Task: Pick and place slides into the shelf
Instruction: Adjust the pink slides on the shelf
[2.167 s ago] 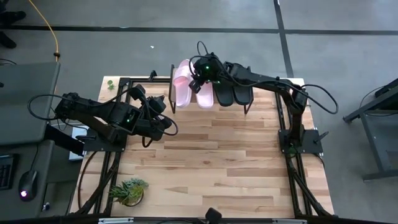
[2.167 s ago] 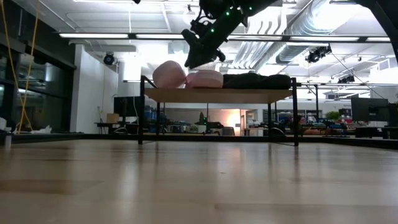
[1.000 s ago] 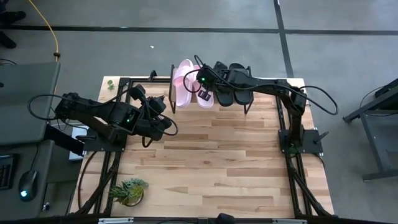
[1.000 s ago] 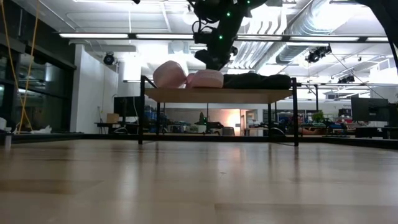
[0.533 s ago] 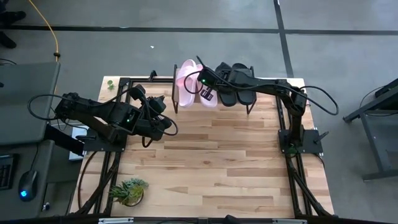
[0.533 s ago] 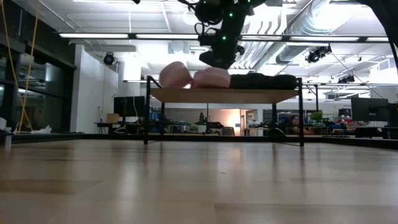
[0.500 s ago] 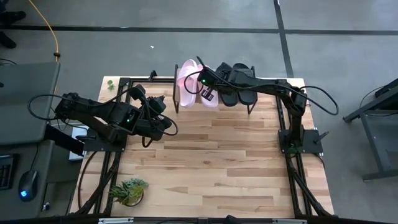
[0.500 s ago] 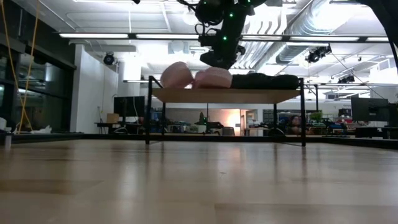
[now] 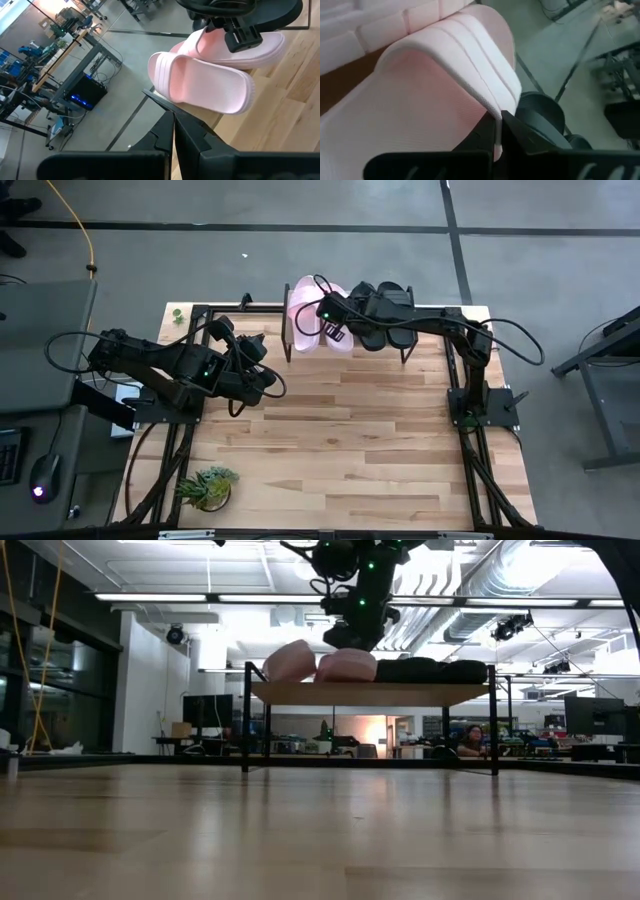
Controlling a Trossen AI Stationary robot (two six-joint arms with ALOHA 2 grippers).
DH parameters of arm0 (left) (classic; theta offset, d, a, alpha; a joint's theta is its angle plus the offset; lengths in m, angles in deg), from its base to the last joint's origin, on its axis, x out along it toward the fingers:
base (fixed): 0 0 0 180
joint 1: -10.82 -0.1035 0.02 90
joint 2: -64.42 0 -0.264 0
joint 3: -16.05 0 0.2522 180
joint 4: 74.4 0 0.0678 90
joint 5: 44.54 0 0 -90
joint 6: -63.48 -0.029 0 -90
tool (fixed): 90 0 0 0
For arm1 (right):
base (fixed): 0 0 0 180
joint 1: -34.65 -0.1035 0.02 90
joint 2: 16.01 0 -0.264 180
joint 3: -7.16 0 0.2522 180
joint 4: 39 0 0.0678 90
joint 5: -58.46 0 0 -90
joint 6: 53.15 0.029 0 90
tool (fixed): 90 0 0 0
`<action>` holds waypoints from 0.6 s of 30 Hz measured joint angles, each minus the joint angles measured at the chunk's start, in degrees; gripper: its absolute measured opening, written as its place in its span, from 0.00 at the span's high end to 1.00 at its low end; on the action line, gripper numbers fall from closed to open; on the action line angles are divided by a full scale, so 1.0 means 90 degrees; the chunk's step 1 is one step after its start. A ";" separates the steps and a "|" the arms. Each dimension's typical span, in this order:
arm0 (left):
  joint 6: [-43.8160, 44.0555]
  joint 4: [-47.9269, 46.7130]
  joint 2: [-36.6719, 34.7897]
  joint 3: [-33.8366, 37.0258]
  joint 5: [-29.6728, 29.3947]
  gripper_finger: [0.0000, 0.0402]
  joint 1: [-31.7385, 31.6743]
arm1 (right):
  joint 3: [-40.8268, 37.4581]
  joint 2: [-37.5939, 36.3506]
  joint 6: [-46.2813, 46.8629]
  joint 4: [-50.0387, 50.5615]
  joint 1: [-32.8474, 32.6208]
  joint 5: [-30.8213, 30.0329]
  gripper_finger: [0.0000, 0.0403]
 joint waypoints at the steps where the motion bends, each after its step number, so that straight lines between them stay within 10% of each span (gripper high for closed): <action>1: 0.0000 0.0000 0.0000 0.0000 0.0002 0.99 -0.0001 | 0.0000 0.0000 0.0128 0.0015 -0.0004 -0.0109 1.00; 18: 0.0002 0.0000 0.0000 0.0000 0.0005 0.99 0.0000 | 0.0002 -0.0002 0.0339 0.0099 0.0030 -0.0235 1.00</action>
